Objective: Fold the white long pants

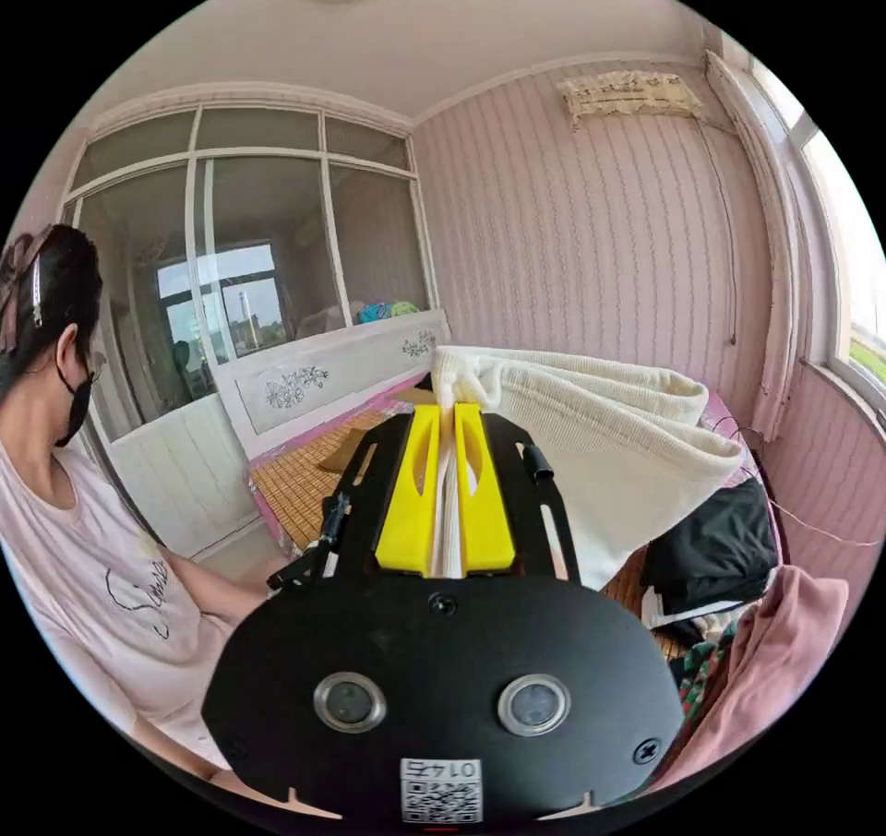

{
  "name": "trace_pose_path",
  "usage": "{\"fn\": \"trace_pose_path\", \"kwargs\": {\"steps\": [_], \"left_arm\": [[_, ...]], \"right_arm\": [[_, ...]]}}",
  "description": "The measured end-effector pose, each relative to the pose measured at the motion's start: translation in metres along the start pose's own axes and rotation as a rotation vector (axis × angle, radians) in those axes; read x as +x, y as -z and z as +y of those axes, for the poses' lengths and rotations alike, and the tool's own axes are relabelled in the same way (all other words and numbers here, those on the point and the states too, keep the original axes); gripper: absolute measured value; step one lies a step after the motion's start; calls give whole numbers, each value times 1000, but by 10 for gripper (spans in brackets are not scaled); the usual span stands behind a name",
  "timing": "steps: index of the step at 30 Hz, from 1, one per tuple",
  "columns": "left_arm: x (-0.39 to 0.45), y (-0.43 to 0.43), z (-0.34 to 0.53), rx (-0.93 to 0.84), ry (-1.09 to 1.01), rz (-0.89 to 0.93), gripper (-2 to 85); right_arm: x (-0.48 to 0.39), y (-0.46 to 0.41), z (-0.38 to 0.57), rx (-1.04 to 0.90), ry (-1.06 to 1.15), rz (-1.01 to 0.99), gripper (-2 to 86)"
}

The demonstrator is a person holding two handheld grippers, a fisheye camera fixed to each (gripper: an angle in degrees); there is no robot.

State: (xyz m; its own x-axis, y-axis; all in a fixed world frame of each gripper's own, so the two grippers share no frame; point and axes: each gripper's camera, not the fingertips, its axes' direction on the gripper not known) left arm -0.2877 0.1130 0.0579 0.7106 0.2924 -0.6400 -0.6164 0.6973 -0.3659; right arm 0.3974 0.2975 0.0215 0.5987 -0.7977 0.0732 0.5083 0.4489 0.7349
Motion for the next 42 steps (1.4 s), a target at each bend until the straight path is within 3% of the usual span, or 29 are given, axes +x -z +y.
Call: {"fn": "trace_pose_path", "kwargs": {"steps": [6,9,12,19,27,29,34,37,39,42], "left_arm": [[-76,149,108,186,269,-227,-10],[-108,196,162,219,418,-330,-9],[-124,215,191,238,486,-345,-7],[-132,197,158,226,453,-267,53],[-120,175,123,166,431,-407,64],[-115,176,124,197,429,-407,62],[-61,206,128,328,357,-437,75],[-59,192,125,279,357,-572,104],[-88,168,123,164,456,-496,108],[-95,161,127,164,482,-440,82]], "right_arm": [[-152,-215,40,-432,262,-330,46],[-195,-305,105,-698,237,-338,49],[-211,-339,141,-854,240,-241,60],[-234,-348,148,-886,302,-107,86],[-266,-408,131,-912,328,-71,82],[-261,-422,129,-969,284,-77,54],[-249,-408,92,-879,254,-148,9],[-249,-397,77,-821,286,-176,2],[-253,-405,81,-852,325,-205,1],[-262,-416,90,-882,401,-185,0]]}}
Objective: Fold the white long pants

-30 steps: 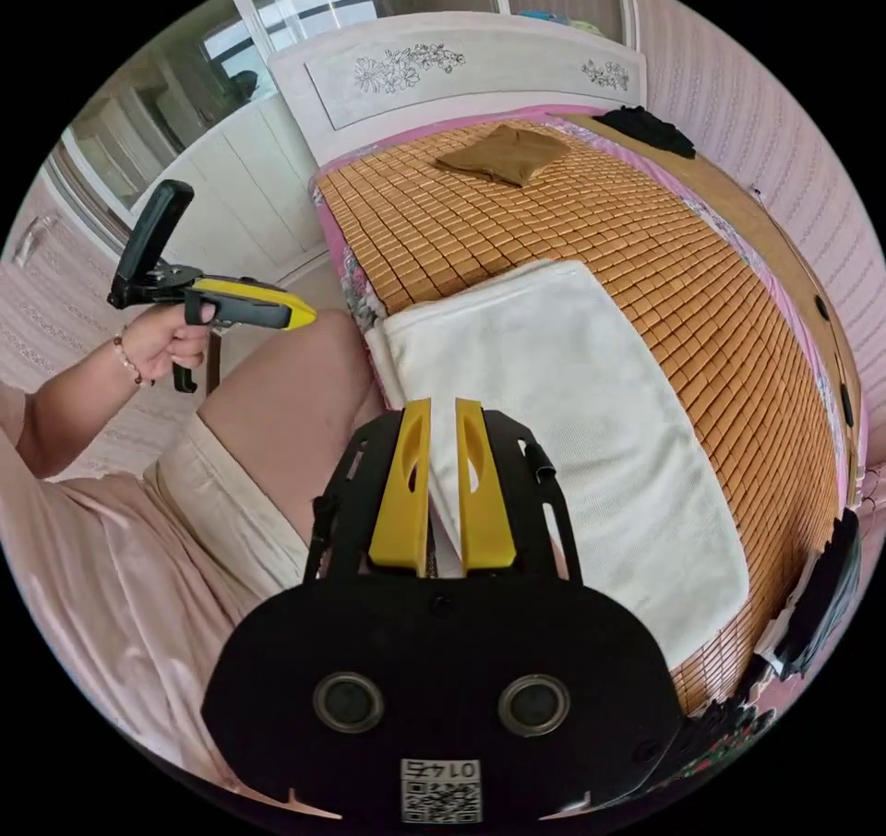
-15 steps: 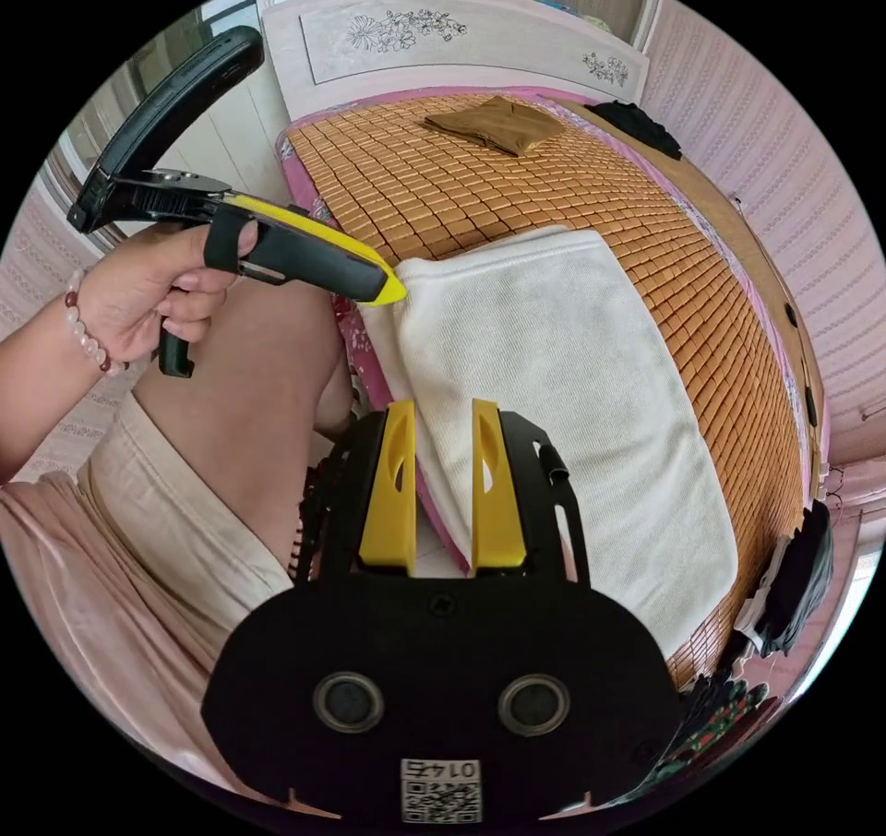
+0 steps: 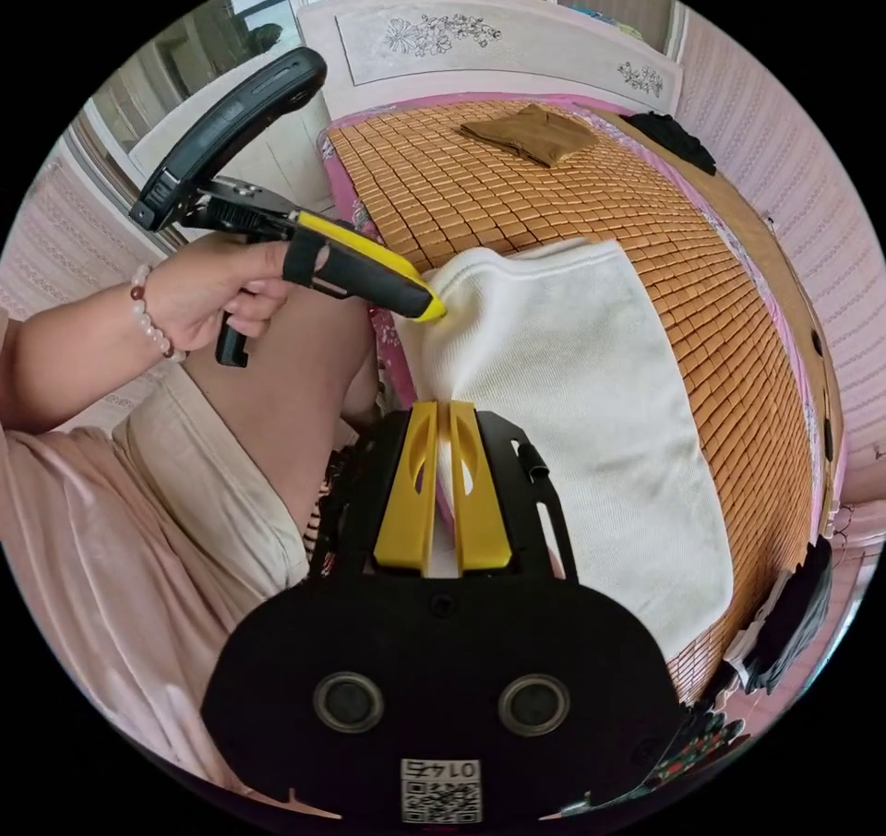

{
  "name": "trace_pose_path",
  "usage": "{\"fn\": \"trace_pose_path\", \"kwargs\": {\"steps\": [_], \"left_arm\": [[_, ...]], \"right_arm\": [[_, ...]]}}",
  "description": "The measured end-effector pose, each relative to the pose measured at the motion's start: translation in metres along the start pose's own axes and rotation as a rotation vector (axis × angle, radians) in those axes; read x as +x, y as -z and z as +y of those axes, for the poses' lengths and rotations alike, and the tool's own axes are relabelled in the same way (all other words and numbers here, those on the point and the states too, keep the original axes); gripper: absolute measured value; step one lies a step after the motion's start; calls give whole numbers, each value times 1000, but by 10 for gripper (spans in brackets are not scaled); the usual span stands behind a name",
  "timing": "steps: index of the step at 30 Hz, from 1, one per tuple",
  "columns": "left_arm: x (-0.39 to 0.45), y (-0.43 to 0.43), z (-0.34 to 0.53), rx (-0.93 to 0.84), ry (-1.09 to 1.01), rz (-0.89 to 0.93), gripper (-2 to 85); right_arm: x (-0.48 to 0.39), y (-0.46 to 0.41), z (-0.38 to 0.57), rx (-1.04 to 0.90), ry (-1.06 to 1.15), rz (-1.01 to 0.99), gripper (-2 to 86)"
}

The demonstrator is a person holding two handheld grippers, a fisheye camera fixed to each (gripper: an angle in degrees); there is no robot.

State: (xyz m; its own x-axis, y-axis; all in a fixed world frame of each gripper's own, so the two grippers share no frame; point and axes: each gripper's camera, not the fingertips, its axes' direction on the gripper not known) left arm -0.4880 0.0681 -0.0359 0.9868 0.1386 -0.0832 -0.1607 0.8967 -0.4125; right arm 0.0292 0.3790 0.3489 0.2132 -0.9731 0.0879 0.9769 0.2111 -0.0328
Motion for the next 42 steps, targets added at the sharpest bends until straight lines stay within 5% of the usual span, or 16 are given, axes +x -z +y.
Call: {"fn": "trace_pose_path", "kwargs": {"steps": [12,20,31,42], "left_arm": [[61,93,37,346,-268,28,-3],[39,-42,36,-170,-168,-65,15],[94,-2,43,40,-279,-234,38],[159,-161,-21,-82,-390,-310,50]], "right_arm": [[38,74,-3,289,-90,-37,13],[60,-38,-44,-135,-163,-203,49],[124,46,28,51,-344,-8,3],[148,-6,33,-127,-447,-8,-9]]}}
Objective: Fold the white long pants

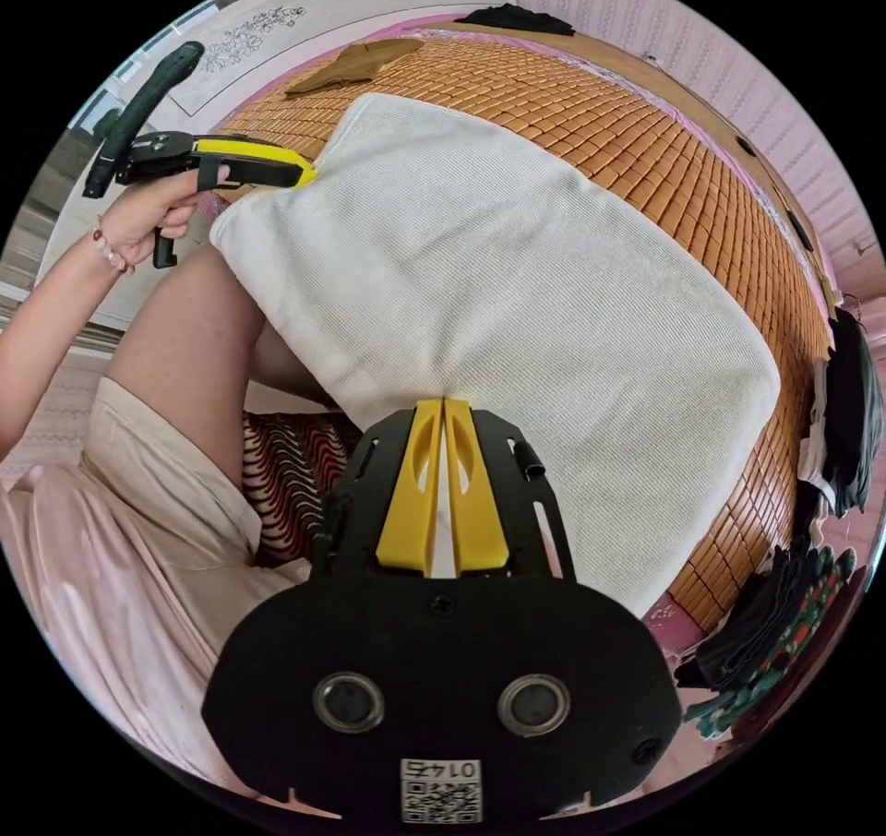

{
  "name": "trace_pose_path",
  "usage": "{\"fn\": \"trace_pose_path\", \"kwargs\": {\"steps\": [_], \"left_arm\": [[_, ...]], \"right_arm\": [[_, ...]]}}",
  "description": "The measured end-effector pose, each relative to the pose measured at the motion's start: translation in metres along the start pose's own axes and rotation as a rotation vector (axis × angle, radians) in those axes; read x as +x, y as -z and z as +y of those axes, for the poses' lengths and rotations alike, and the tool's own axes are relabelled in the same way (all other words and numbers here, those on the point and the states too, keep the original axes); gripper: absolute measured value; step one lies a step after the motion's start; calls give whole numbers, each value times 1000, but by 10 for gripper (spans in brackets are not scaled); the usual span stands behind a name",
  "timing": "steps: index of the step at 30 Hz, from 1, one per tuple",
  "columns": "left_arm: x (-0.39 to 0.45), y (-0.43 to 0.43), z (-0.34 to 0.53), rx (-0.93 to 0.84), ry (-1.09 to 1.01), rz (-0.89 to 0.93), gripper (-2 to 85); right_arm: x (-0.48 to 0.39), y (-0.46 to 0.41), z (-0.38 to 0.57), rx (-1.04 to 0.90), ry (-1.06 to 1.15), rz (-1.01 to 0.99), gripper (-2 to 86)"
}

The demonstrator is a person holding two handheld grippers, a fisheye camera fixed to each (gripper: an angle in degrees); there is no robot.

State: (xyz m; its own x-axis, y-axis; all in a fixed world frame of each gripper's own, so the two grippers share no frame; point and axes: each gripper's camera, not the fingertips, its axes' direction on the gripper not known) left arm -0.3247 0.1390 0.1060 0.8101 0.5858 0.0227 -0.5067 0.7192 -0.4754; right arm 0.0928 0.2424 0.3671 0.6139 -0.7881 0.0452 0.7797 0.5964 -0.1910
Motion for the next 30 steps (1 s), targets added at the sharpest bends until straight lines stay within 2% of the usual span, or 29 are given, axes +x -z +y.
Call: {"fn": "trace_pose_path", "kwargs": {"steps": [4,7,9,12,14,15,17,18,21,24,30], "left_arm": [[6,7,-12,-22,22,28,35],[33,47,-5,95,-52,-78,1],[79,62,-1,169,-192,36,-6],[162,36,-6,91,-387,207,-8],[209,10,-7,53,-503,210,-8],[233,-13,-7,10,-555,168,-8],[259,-47,-4,-42,-634,92,-8],[268,-50,-1,-9,-701,61,-8],[273,-46,-7,-37,-738,63,-8],[272,-45,-12,-32,-733,136,-8],[270,-97,-22,-78,-668,198,-8]], "right_arm": [[16,10,-8,-22,-26,-98,-10],[25,34,-17,18,30,-61,-10],[37,47,-40,52,52,-29,-9],[46,40,-90,-7,86,74,-7],[49,22,-116,-71,97,147,-6],[53,1,-128,-156,97,137,-6],[58,-5,-136,-161,88,131,-6],[60,-6,-141,-200,108,125,-6],[67,6,-153,-303,194,88,-7],[86,23,-168,-229,164,160,-7],[108,-18,-183,-367,166,154,-8]]}}
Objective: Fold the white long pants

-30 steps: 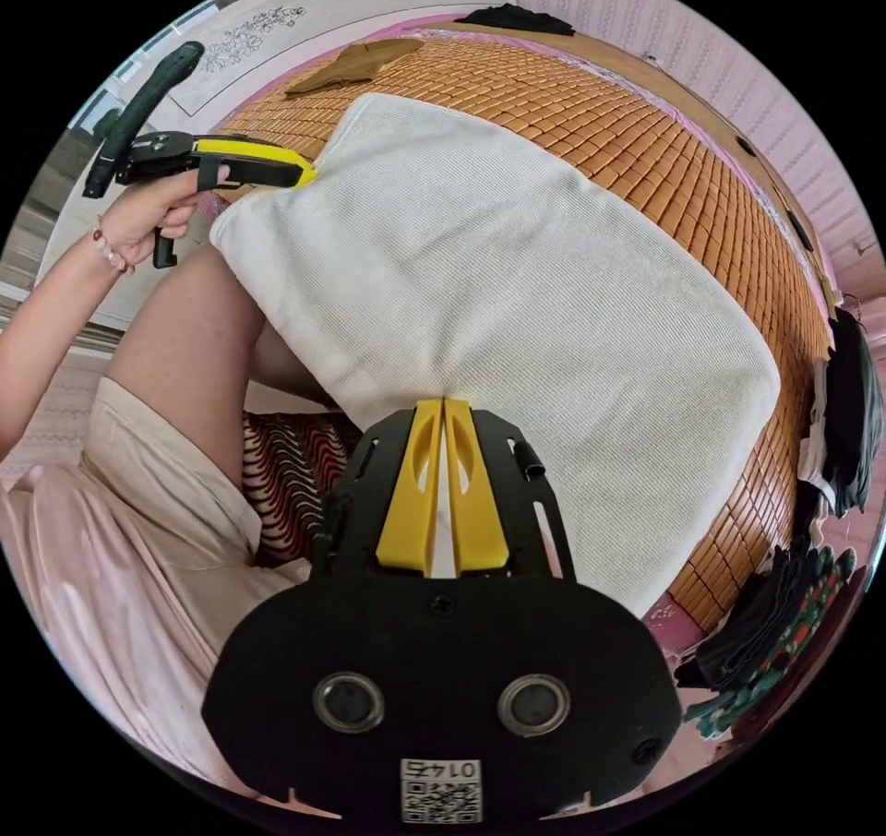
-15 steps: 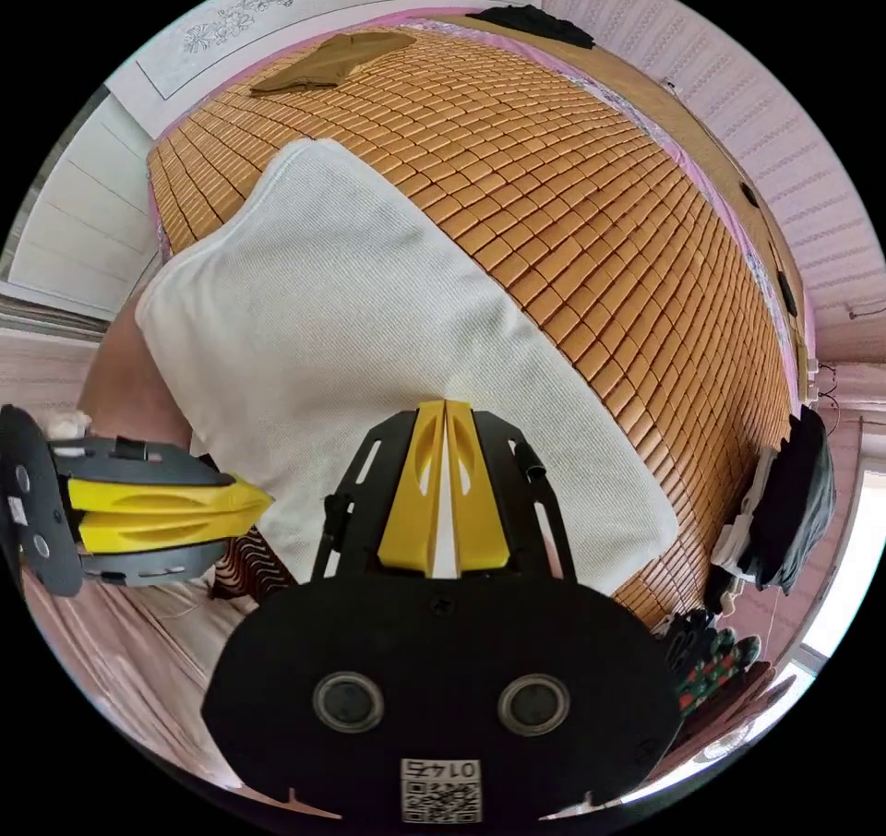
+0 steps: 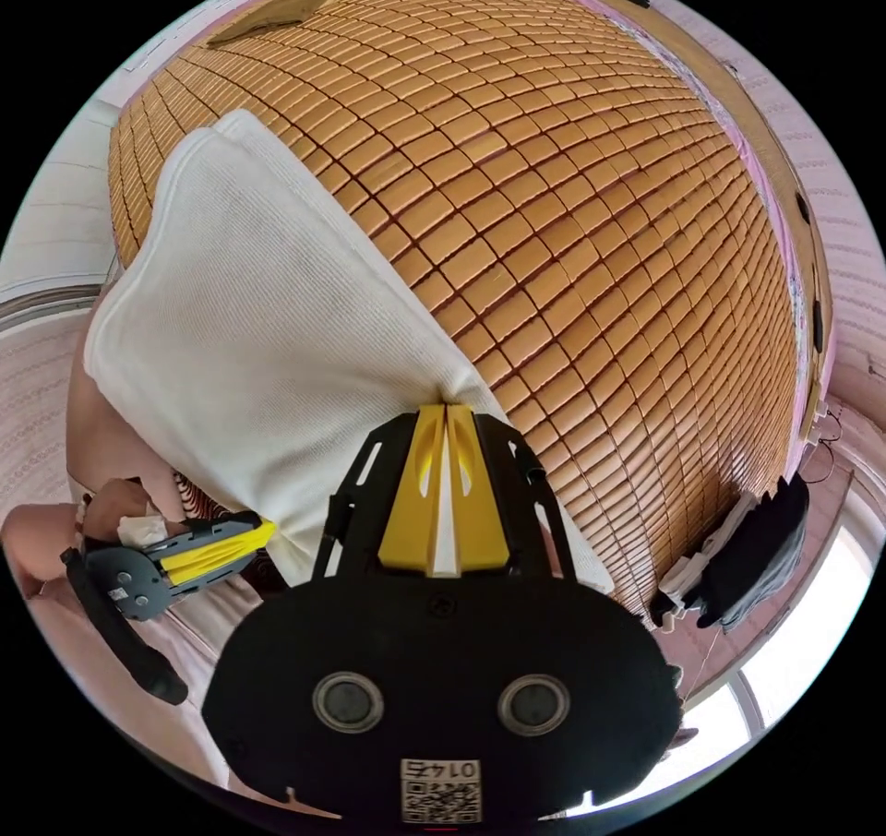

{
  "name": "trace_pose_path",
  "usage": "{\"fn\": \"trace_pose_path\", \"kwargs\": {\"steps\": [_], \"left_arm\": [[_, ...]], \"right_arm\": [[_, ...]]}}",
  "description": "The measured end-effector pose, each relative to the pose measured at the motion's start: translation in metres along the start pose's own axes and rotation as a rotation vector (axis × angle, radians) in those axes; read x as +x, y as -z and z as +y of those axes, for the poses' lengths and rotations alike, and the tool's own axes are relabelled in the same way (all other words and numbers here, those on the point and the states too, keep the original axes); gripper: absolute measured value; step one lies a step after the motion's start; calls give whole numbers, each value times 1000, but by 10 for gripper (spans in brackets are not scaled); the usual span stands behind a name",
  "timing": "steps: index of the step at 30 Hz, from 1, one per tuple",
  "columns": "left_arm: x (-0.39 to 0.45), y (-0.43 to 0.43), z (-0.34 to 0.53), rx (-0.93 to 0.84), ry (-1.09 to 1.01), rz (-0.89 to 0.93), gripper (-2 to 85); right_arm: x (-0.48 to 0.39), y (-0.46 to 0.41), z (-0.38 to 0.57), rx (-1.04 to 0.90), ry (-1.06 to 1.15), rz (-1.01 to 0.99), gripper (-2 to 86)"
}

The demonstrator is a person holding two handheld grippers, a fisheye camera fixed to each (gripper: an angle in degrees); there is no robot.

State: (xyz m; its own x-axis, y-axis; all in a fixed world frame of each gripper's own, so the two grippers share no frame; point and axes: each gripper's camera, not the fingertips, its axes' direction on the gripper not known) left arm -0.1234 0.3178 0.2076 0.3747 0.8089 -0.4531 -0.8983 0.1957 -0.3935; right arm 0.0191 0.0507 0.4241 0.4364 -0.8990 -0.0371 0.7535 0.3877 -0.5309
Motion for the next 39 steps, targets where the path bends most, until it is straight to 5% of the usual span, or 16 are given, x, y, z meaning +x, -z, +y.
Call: {"fn": "trace_pose_path", "kwargs": {"steps": [5,10,15,20,26,32,39], "left_arm": [[-12,-5,-6,-2,21,37,-8],[-44,25,3,73,80,92,-6],[-101,49,-43,190,153,126,11],[-129,42,-147,198,126,175,69],[-118,-6,-277,85,110,200,121],[-116,-73,-329,-162,100,188,82],[-127,5,-338,86,71,358,48]], "right_arm": [[26,-9,33,104,-94,-101,-7],[53,19,184,652,-244,-187,2],[77,-57,346,503,-572,-282,118],[80,-125,411,376,-693,-493,169],[96,-176,440,413,-702,-721,126],[99,-185,474,506,-658,-702,74],[111,-158,572,713,-744,-582,67]]}}
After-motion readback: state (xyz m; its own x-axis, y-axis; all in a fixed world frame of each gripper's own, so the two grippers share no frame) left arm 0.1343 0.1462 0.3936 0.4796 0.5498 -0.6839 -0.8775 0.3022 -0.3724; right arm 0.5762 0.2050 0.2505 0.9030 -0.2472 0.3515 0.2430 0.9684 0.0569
